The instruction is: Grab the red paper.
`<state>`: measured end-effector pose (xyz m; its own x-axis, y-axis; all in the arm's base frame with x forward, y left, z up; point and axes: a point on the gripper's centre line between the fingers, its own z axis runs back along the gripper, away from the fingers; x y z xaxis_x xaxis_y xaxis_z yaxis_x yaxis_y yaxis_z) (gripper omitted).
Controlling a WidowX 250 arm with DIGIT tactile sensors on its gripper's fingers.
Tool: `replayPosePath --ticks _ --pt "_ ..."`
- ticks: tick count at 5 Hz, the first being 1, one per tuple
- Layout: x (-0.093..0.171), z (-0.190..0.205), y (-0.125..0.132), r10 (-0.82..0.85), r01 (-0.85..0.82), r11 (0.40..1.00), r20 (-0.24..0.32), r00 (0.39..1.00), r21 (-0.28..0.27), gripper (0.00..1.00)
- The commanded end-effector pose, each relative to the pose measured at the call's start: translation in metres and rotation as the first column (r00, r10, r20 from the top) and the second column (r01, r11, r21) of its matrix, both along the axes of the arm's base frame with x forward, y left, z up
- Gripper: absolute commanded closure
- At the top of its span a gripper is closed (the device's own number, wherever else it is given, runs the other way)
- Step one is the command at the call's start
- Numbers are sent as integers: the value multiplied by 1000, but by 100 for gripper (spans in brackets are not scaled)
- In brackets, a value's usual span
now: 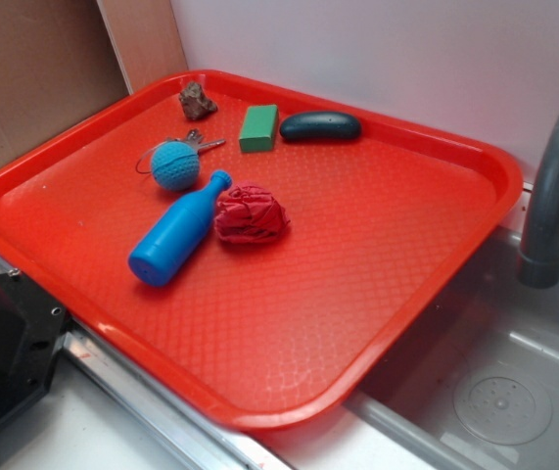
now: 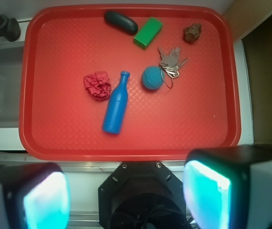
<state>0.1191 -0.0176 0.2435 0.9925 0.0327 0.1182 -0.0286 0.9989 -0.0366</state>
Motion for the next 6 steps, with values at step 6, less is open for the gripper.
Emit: replayPosePath --ticks 6 --pt "122 -225 -58 -486 474 856 7 874 205 0"
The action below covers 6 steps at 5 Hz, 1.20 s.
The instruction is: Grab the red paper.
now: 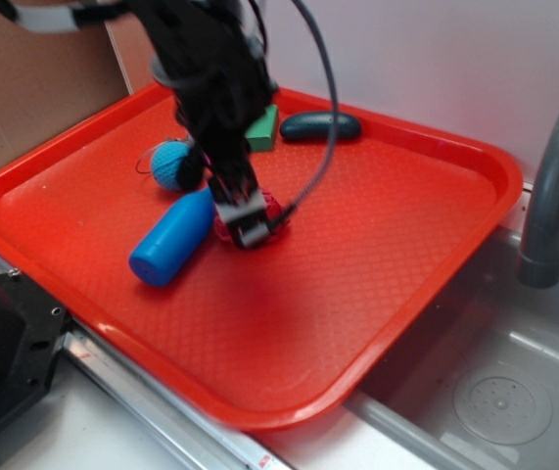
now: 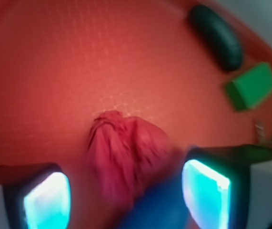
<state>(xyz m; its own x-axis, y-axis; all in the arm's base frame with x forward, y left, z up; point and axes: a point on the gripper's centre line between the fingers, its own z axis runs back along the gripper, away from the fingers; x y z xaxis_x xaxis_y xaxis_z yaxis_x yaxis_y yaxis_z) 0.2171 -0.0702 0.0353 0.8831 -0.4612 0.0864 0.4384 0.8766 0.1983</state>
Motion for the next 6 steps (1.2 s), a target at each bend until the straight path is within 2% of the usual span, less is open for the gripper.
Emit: replayPosePath --ticks 1,2,4,5,6 --pt "34 -30 4 29 -31 997 -39 999 -71 100" --pt "32 -3 13 102 -107 991 -65 993 -85 100" --pt "29 94 46 263 -268 923 -58 963 -278 100" --pt "11 144 67 442 -438 853 -53 896 -285 100" --pt "-1 184 83 429 -411 828 -42 903 -382 100"
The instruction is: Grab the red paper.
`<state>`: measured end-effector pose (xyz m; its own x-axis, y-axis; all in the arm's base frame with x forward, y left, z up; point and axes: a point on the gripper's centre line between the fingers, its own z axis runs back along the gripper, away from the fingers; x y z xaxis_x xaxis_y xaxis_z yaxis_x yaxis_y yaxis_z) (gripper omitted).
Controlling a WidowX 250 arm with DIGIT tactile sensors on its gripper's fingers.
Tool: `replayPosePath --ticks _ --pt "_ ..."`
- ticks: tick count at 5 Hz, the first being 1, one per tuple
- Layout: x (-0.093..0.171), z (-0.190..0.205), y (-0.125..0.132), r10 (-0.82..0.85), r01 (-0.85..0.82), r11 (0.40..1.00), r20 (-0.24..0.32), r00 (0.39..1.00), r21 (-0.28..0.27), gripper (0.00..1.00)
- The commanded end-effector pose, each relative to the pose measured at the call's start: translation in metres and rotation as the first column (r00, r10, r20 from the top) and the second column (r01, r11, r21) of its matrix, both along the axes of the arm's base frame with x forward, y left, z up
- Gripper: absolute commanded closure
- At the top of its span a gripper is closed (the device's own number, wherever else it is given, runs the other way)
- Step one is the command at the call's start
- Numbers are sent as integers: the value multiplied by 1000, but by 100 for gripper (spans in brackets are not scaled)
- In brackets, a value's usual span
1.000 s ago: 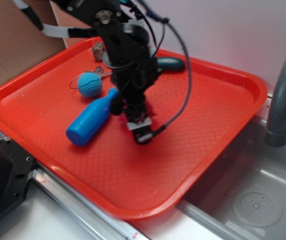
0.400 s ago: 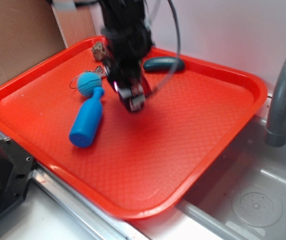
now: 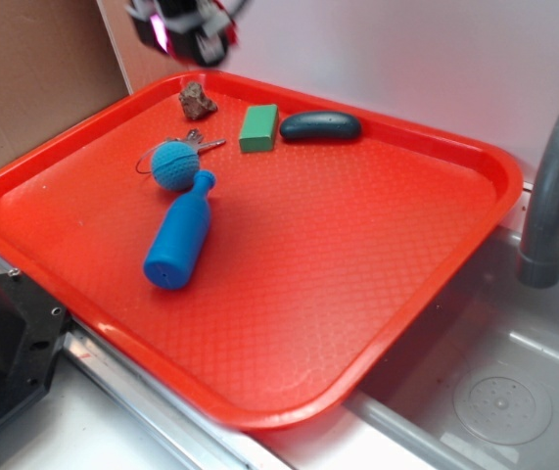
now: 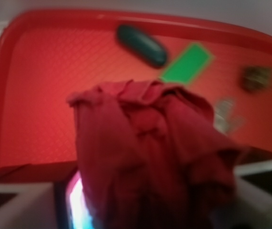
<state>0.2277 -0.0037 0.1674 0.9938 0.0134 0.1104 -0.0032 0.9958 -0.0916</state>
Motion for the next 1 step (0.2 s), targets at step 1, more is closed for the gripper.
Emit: replayPosePath --ticks 1 --pt "-3 40 10 30 -29 999 69 997 -22 100"
